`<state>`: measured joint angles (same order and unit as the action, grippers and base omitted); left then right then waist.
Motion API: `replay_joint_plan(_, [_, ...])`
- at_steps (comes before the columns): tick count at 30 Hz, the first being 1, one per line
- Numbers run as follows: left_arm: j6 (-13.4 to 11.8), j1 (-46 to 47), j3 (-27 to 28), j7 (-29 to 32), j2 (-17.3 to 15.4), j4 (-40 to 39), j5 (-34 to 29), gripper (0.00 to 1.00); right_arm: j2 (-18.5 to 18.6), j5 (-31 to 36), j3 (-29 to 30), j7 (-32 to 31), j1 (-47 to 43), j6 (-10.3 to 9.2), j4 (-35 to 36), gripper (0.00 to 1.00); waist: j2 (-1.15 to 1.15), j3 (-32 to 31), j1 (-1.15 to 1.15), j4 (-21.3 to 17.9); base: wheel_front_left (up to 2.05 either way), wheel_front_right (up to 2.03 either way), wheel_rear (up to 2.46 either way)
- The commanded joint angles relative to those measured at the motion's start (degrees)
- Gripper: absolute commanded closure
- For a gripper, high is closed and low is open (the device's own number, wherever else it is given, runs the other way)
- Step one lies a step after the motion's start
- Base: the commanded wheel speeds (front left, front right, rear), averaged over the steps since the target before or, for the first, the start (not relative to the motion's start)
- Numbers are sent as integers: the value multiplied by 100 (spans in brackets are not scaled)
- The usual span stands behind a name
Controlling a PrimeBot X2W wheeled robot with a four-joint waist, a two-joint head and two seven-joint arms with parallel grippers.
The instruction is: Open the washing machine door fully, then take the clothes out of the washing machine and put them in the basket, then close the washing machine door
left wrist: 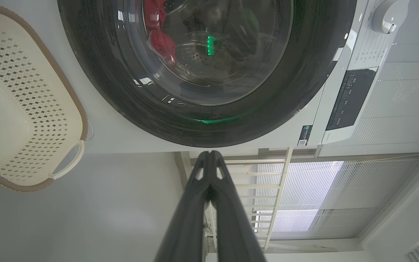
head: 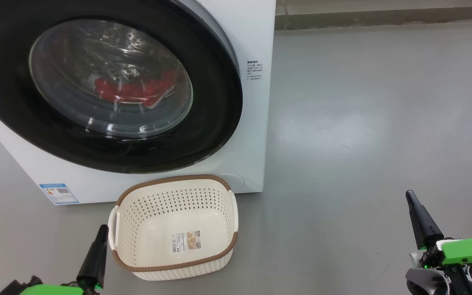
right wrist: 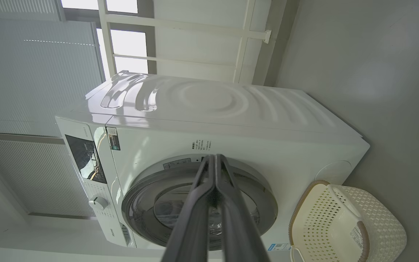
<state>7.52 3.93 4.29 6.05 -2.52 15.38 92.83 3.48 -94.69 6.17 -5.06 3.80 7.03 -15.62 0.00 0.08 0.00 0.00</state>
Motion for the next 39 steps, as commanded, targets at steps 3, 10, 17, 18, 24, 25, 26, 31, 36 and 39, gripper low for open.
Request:
replay_joint_plan(3, [-3, 251, 211, 33, -50, -112, -57, 100, 52, 127, -114, -23, 251, 46, 145, 100, 0, 0, 0, 0, 0, 0, 0])
replay_joint_plan(10, [-3, 252, 213, 35, -49, -112, -58, 100, 46, 134, -105, -29, 252, 46, 145, 100, 0, 0, 0, 0, 0, 0, 0])
replay_joint_plan(17, [0, -157, -53, -36, 47, 196, -14, 0, -84, -7, -3, 29, -150, -1, -220, 0, 0, 5, 0, 0, 0, 0, 0])
replay_joint_plan(18, [0, -159, -57, -53, 46, 182, -25, 0, -84, -3, -10, 45, -155, -1, -210, 0, 0, 6, 2, 1, 0, 0, 0])
replay_joint_plan(24, [0, -181, -85, -156, 37, 114, -143, 0, -72, 78, -72, 141, -203, 1, -152, 0, 0, -3, 4, 17, 0, 0, 0])
replay_joint_plan(25, [0, -184, -87, -173, 33, 99, -183, 0, -63, 107, -86, 158, -211, 2, -145, 0, 0, 0, 1, 20, 0, 0, 0])
replay_joint_plan(26, [0, -188, -90, -190, 29, 85, -230, 0, -53, 142, -102, 175, -217, 2, -139, 0, 0, 3, 1, 22, 0, 0, 0])
replay_joint_plan(31, [0, -207, -93, -274, 16, 35, -565, 0, -6, 361, -191, 259, -238, 4, -136, 0, 0, 5, 0, 33, 0, 0, 0])
replay_joint_plan(36, [-1, -227, -82, -358, 22, -38, -996, 0, 15, 607, -261, 340, -253, 6, -125, 0, 0, 5, 0, 44, 0, 0, 0])
replay_joint_plan(39, [-1, -241, -94, -409, 24, -99, -1287, 0, 23, 775, -296, 388, -262, 7, -112, 0, 0, 7, 0, 49, 0, 0, 0])
